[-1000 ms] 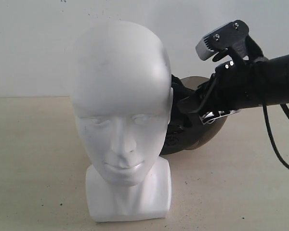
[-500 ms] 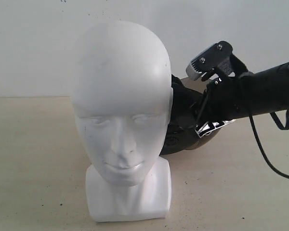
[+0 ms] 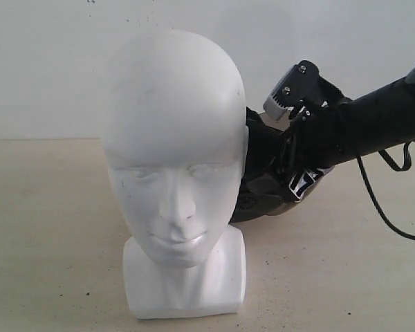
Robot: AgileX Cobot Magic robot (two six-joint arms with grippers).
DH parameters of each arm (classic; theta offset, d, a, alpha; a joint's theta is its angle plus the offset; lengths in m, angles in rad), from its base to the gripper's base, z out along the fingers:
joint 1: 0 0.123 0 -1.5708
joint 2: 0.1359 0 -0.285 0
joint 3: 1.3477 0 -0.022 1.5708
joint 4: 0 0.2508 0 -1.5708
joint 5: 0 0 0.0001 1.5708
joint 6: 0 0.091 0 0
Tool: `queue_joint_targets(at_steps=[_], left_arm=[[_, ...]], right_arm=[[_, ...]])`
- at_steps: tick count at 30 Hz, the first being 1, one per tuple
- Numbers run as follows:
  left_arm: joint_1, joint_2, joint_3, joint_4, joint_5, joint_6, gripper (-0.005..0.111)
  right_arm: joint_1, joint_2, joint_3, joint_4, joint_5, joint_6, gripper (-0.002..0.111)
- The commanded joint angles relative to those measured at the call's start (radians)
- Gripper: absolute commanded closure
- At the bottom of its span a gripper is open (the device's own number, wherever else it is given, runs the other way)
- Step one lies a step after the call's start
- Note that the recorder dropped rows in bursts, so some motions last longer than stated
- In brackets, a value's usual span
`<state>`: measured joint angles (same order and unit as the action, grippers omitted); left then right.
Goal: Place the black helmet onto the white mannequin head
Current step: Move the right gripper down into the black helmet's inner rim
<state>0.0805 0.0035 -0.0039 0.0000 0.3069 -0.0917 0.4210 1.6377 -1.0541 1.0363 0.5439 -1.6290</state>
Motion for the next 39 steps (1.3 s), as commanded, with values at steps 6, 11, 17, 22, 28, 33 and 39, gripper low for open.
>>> queue_joint_targets(at_steps=[6, 11, 17, 22, 28, 33, 39], left_arm=[[0.003, -0.004, 0.004, 0.000, 0.000, -0.005, 0.102], [0.003, -0.004, 0.004, 0.000, 0.000, -0.005, 0.102], [0.003, -0.004, 0.004, 0.000, 0.000, -0.005, 0.102], [0.003, -0.004, 0.004, 0.000, 0.000, -0.005, 0.102], [0.003, -0.004, 0.004, 0.000, 0.000, -0.005, 0.102], [0.003, -0.004, 0.004, 0.000, 0.000, -0.005, 0.102], [0.003, -0.004, 0.004, 0.000, 0.000, -0.005, 0.102]], right_arm=[[-0.005, 0.055, -0.005, -0.002, -0.061, -0.197, 0.023], [-0.003, 0.084, -0.056, -0.002, -0.051, -0.211, 0.023], [-0.003, 0.132, -0.099, 0.003, -0.002, -0.211, 0.023], [-0.003, 0.166, -0.100, 0.003, 0.022, -0.240, 0.023], [0.003, 0.202, -0.115, 0.009, 0.030, -0.239, 0.023], [0.022, 0.232, -0.147, 0.017, 0.032, -0.239, 0.027], [0.028, 0.244, -0.154, 0.015, 0.044, -0.203, 0.073]])
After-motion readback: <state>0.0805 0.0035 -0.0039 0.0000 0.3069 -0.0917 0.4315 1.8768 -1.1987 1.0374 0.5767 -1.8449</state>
